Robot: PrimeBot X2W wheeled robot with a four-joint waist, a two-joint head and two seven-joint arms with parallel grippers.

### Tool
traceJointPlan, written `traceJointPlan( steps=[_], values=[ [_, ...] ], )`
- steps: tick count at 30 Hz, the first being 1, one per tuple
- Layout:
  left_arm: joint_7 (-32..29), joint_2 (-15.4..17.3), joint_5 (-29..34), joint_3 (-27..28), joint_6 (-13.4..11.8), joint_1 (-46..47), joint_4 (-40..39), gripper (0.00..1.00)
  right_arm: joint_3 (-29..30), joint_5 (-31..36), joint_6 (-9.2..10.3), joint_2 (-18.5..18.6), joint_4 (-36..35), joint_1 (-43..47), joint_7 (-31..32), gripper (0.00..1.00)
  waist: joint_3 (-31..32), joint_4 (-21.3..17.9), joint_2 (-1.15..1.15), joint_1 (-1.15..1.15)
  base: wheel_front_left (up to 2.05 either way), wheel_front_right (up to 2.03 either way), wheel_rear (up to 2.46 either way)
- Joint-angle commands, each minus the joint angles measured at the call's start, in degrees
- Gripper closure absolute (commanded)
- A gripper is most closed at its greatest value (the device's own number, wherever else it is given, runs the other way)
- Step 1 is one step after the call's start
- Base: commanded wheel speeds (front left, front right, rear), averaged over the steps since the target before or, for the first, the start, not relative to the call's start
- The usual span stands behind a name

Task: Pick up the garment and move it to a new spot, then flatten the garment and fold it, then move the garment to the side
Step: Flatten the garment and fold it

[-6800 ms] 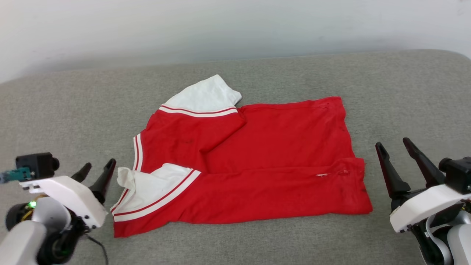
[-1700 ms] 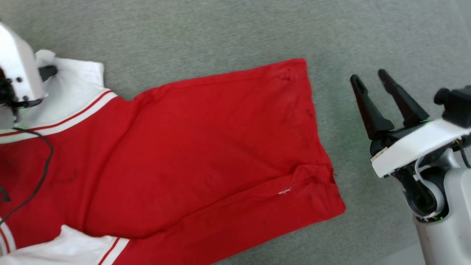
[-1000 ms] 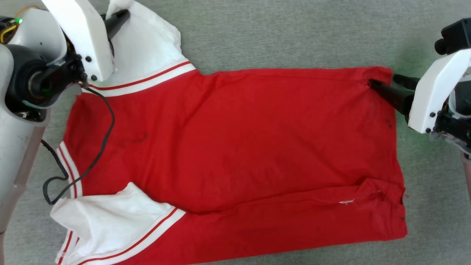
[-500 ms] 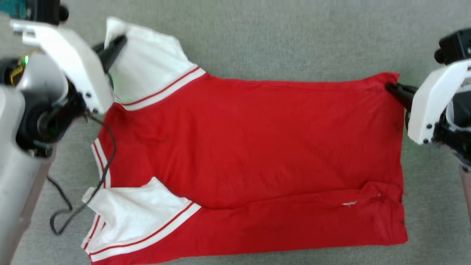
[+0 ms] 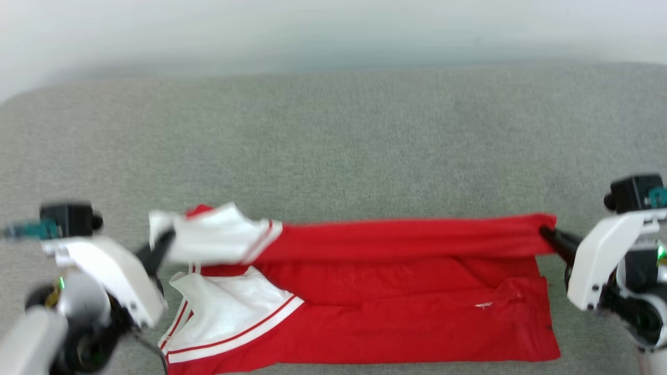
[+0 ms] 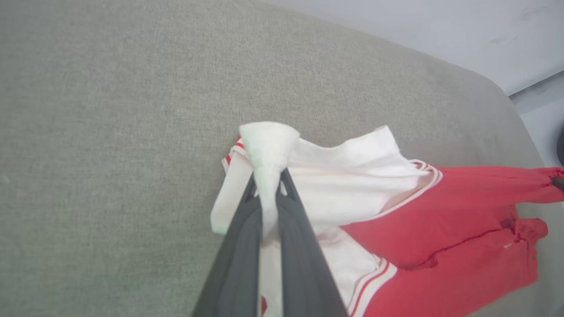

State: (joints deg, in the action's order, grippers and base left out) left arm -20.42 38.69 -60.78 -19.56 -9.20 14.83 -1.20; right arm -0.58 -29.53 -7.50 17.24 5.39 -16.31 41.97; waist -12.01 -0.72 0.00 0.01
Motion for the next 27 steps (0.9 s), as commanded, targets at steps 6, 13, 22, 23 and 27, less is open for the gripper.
traceJointPlan(
  steps=[6, 13, 22, 23, 27],
  values=[
    [3.23, -3.26, -2.41, -0.79, -1.69, -11.51, 0.16, 1.0, 2.75, -0.66, 0.02, -2.31, 1.26, 7.95, -3.98, 1.0, 3.57, 0.72, 0.0, -0.01, 0.0, 0.0, 0.0],
    [8.56, -8.58, -3.15, -1.26, -1.15, -15.41, 4.55, 0.0, 2.4, -1.56, 0.02, -4.27, 4.4, 15.04, -10.0, 0.0, 4.62, 0.45, 0.0, -0.01, 0.0, 0.0, 0.0],
    [19.93, -10.37, 3.36, 0.05, -1.53, -13.86, 3.73, 0.0, 2.79, -1.75, 0.02, -3.13, -1.44, 19.09, -15.54, 0.0, 6.36, -0.47, 0.0, -0.01, 0.0, 0.0, 0.0],
    [20.73, -10.27, 4.24, -0.2, -1.86, -13.53, 3.05, 0.0, 3.25, -1.66, 0.02, -3.04, -2.62, 19.23, -15.25, 0.0, 6.5, -0.55, 0.0, -0.01, 0.0, 0.0, 0.0],
    [24.73, -10.19, 8.95, -0.82, -3.25, -12.16, 0.48, 0.0, 5.86, -1.61, 0.02, -2.44, -6.12, 19.09, -11.7, 0.0, 7.4, -0.87, 0.0, -0.01, 0.0, 0.0, 0.0]
  ],
)
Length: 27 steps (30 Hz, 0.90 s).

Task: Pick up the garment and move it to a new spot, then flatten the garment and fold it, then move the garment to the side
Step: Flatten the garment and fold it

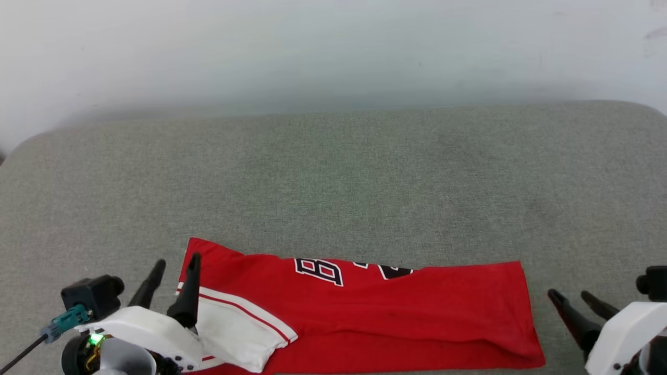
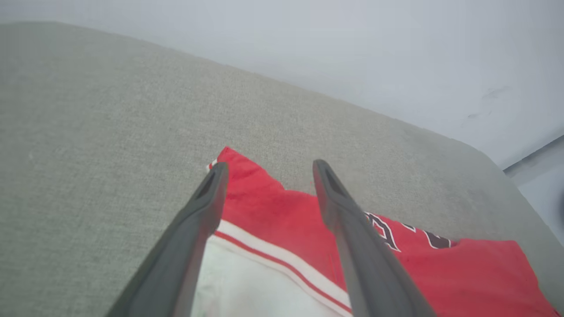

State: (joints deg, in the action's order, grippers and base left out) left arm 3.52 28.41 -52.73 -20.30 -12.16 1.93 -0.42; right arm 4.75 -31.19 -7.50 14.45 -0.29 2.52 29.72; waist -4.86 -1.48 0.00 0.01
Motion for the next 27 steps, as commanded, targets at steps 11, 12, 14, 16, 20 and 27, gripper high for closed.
traceJointPlan(
  steps=[11, 12, 14, 16, 20, 27],
  values=[
    [10.91, -2.38, 12.15, 0.29, -3.07, 3.18, -5.53, 0.0, 7.23, 0.73, 0.02, 1.42, -2.91, -1.83, 21.15, 0.0, 0.27, 3.34, 0.0, -0.01, 0.0, 0.0, 0.0],
    [11.17, -2.67, 13.2, 0.33, -3.03, 3.22, -6.1, 0.0, 7.34, 0.75, 0.02, 1.23, -3.15, -1.9, 22.56, 0.0, -0.09, 4.01, 0.0, -0.01, 0.0, 0.0, 0.0],
    [11.39, -3.23, 14.94, 0.49, -3.33, 3.27, -6.98, 0.0, 7.28, 1.12, 0.02, 0.7, -3.18, -2.0, 24.56, 0.0, -0.73, 5.22, 0.0, -0.01, 0.0, 0.0, 0.0],
    [11.54, -3.64, 16.69, 0.18, -3.2, 3.28, -7.81, 0.0, 7.21, 1.45, 0.02, 0.27, -2.55, -2.12, 25.73, 0.0, -1.37, 6.43, 0.0, -0.01, 0.0, 0.0, 0.0],
    [11.66, -4.86, 18.79, -0.57, -2.77, 3.6, -9.1, 0.0, 6.58, 1.7, 0.02, -1.2, 0.09, -3.03, 25.88, 0.0, -2.73, 8.34, 0.0, -0.01, 0.0, 0.0, 0.0],
    [11.72, -5.66, 20.34, -1.15, -2.5, 4.06, -8.7, 0.0, 4.81, 0.42, 0.03, -3.83, 8.7, -3.73, 25.72, 0.0, -3.29, 9.44, 0.0, -0.01, 0.0, 0.0, 0.0]
  ],
)
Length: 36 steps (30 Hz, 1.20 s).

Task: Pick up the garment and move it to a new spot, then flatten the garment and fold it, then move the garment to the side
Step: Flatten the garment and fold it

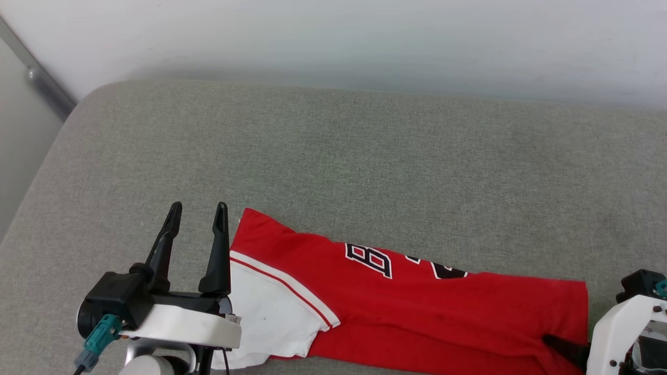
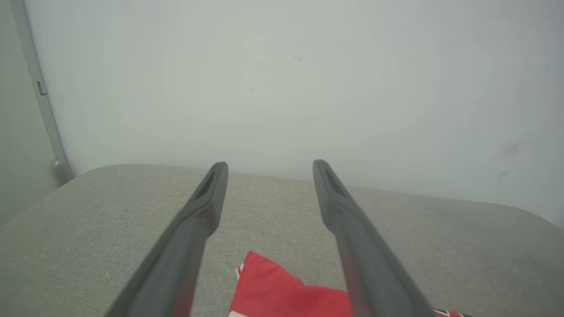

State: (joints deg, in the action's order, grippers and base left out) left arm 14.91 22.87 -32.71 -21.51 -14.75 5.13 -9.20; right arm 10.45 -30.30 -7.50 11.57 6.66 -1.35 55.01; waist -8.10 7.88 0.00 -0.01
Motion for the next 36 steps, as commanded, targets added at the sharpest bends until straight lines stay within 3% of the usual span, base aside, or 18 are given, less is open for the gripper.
traceJointPlan(
  steps=[1, 3, 16, 20, 26, 30, 36],
  values=[
    [0.33, -0.11, 0.38, -0.01, 0.17, 0.82, 0.21, 0.0, -1.36, -0.92, 0.02, -1.22, 2.52, 0.12, 0.39, 0.53, 0.02, 0.05, 0.0, 0.01, 0.0, 0.0, 0.0],
    [0.33, -0.01, 0.6, -0.23, 0.28, 0.63, 0.4, 0.0, -2.21, -1.64, 0.02, -1.34, 3.41, -0.2, -0.14, 1.0, 0.23, -0.24, 0.0, 0.01, 0.0, 0.0, 0.0],
    [-1.69, 1.53, 0.73, -0.88, -1.14, -2.64, 0.83, 0.0, -6.25, -4.49, 0.02, 5.75, 1.07, -2.31, -5.52, 1.0, 4.63, -4.39, 0.0, 0.01, 0.0, 0.0, 0.0],
    [-2.1, 1.92, 0.46, -0.76, -1.72, -3.97, 0.47, 0.0, -3.28, -4.42, 0.02, 7.5, 1.85, -1.52, -4.76, 1.0, 5.59, -6.07, 0.0, 0.01, 0.0, 0.0, 0.0],
    [-2.34, 2.28, 0.36, -0.78, -2.28, -4.98, -0.14, 0.0, 6.45, -2.79, 0.02, 9.63, 3.45, -0.67, -2.87, 1.0, 5.91, -7.62, 0.0, 0.01, 0.0, 0.0, 0.0],
    [-2.41, 2.41, 0.44, -0.8, -2.49, -4.9, -0.48, 0.0, 11.37, -2.06, 0.02, 8.46, 3.14, -1.66, -1.06, 1.0, 5.6, -8.29, 0.0, 0.01, 0.0, 0.0, 0.0],
    [-2.33, 2.39, 0.41, -0.85, -2.55, -4.37, -0.67, 0.0, 14.14, -9.97, 0.02, -0.85, 1.5, -4.81, 8.33, 1.0, 5.11, -8.69, 0.0, 0.01, 0.0, 0.0, 0.0]
  ],
)
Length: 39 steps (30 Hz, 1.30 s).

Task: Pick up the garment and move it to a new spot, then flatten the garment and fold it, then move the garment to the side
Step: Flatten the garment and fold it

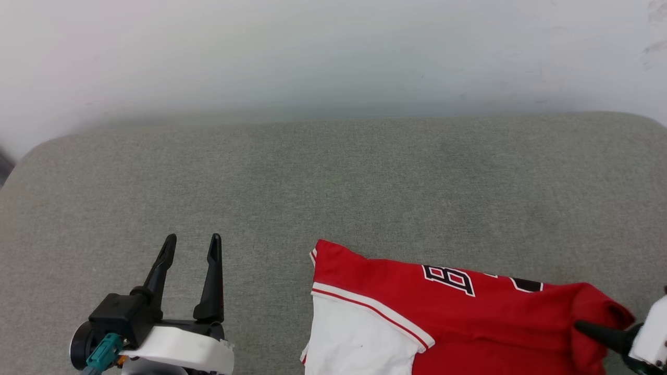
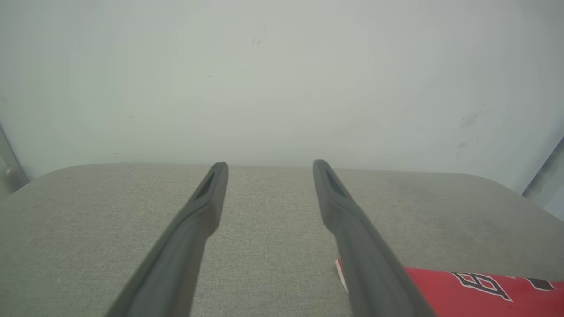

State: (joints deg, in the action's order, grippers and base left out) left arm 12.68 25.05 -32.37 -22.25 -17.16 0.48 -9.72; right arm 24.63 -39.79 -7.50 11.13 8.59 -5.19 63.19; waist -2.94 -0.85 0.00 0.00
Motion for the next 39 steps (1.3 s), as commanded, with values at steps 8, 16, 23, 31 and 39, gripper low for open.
traceJointPlan(
  steps=[8, 16, 23, 31, 39],
  values=[
    [-0.64, -0.18, -0.06, -0.86, 0.45, 1.72, 0.24, 0.0, -5.23, -11.34, 0.02, -7.96, -2.99, -2.85, 6.45, 1.0, -0.43, 1.39, 0.0, 0.0, 0.0, 0.0, 0.0],
    [-1.09, -0.88, 0.19, -2.17, 1.09, 3.53, 0.9, 0.0, -21.48, -23.75, 0.02, -8.34, 2.47, -5.69, -0.14, 1.0, -1.16, 4.29, 0.0, 0.0, 0.0, 0.0, 0.0],
    [-1.3, -1.36, -0.28, -2.78, 1.72, 4.69, 1.65, 0.0, -35.76, -28.47, 0.02, -8.29, 8.82, -9.4, -8.91, 1.0, -2.12, 6.6, 0.0, 0.0, 0.0, 0.0, 0.0],
    [-0.73, -1.74, -0.51, -2.79, 1.9, 5.21, 2.61, 0.0, -42.54, -25.71, 0.02, -8.25, 14.95, -12.87, -15.99, 0.0, -3.06, 7.41, 0.0, 0.0, 0.0, 0.0, 0.0],
    [-0.28, -1.65, -0.98, -2.45, 2.0, 5.07, 3.78, 0.0, -48.36, -18.73, 0.02, -2.9, 8.41, -15.9, -21.79, 0.0, -2.56, 6.2, 0.0, 0.0, 0.0, 0.0, 0.0]
  ],
)
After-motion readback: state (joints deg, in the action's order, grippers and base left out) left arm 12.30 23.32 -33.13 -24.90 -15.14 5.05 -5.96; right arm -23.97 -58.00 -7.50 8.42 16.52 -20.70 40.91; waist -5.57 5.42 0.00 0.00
